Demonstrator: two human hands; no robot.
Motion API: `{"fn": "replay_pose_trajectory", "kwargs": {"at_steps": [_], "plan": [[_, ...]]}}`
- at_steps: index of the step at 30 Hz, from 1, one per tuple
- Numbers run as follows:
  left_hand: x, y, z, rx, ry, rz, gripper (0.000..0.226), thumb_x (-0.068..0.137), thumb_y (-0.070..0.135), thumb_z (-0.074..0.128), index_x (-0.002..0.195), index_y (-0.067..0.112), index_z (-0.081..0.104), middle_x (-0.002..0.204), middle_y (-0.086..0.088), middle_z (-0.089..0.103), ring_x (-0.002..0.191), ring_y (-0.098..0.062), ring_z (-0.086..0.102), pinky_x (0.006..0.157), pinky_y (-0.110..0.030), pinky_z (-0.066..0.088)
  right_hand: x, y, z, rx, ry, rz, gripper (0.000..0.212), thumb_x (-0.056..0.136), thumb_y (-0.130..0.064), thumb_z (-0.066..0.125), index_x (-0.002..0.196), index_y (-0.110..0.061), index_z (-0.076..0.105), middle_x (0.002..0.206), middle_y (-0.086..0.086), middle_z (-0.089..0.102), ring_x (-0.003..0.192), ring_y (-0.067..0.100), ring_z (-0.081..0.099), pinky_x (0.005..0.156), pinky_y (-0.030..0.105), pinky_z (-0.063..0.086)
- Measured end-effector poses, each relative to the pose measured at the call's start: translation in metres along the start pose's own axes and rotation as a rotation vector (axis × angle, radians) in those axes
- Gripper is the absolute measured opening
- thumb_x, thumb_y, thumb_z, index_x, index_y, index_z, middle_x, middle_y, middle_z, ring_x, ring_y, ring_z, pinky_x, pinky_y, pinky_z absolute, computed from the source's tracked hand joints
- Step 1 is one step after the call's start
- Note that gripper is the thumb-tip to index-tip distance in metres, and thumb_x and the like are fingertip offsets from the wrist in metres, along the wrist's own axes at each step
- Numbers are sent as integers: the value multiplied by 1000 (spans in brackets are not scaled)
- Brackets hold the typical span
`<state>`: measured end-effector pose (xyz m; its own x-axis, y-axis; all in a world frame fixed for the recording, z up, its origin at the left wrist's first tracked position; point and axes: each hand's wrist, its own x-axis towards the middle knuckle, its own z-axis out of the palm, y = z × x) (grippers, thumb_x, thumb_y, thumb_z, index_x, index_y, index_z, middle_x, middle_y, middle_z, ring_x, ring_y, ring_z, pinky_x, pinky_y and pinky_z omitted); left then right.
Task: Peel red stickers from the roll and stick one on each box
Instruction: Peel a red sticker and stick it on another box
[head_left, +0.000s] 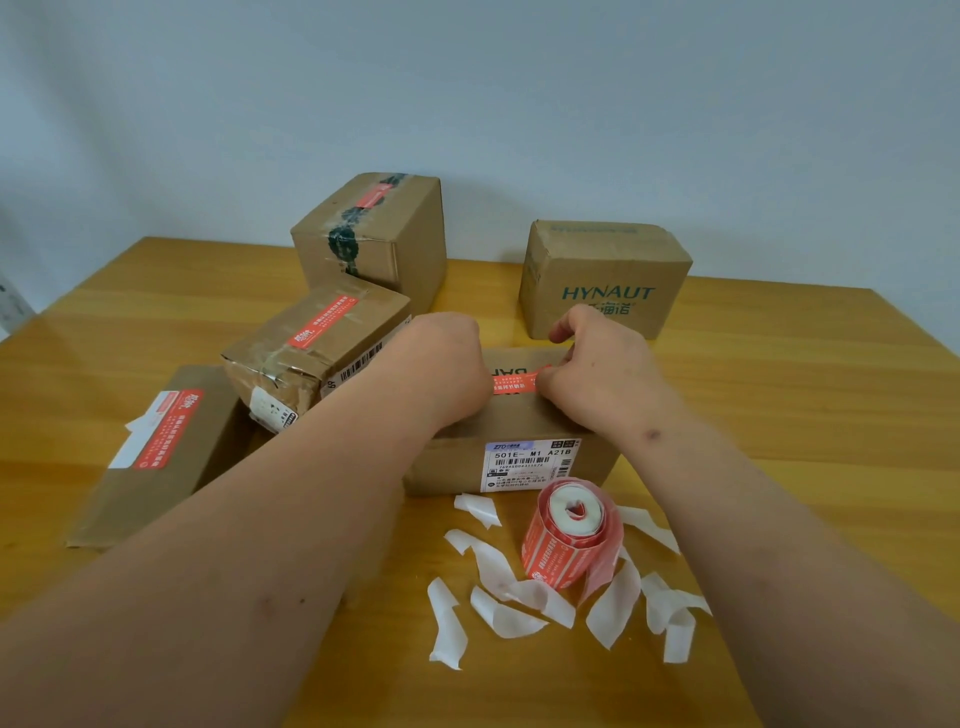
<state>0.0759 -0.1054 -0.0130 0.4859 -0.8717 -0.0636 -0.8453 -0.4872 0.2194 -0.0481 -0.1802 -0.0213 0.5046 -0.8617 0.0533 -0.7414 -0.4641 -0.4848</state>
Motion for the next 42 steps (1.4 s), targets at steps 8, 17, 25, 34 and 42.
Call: {"fn": "replay_pose_trajectory", "kwargs": {"at_steps": [8, 17, 25, 34, 42], "plan": [[-4, -4, 1, -55, 34, 36, 13, 92, 18, 55, 103, 19, 61, 101, -2, 64, 90, -20, 59, 77, -33, 55, -1, 1, -4, -88, 28, 23, 38, 78, -30, 63, 114, -24, 52, 93, -1, 48, 87, 20, 47, 71, 30, 42], [-9, -16, 14, -194, 271, 16, 38, 93, 37, 54, 130, 28, 50, 108, 1, 59, 88, -17, 58, 68, -33, 51, 6, 11, 8, 91, 63, 108, 48, 84, -37, 50, 130, -23, 47, 130, 6, 40, 121, 31, 42, 101, 42, 39], [2, -18, 14, -206, 167, -70, 29, 90, 37, 59, 115, 25, 50, 105, 1, 58, 89, -21, 56, 73, -37, 53, 11, 14, 14, 86, 51, 107, 34, 89, -29, 50, 122, -23, 54, 125, 6, 39, 115, 32, 48, 97, 40, 44], [-8, -25, 19, -282, 171, -59, 52, 81, 50, 68, 124, 29, 48, 116, 3, 52, 92, -18, 56, 69, -33, 48, -2, 16, 17, 127, 12, 49, 70, 69, -59, 67, 128, -26, 49, 123, -2, 37, 116, 22, 46, 96, 38, 43], [-9, -24, 20, -309, 193, -84, 47, 81, 46, 68, 122, 28, 50, 111, 2, 56, 92, -20, 60, 73, -36, 53, -2, 13, 19, 112, 31, 71, 62, 70, -57, 65, 122, -27, 48, 120, -3, 38, 108, 23, 49, 92, 41, 45]]}}
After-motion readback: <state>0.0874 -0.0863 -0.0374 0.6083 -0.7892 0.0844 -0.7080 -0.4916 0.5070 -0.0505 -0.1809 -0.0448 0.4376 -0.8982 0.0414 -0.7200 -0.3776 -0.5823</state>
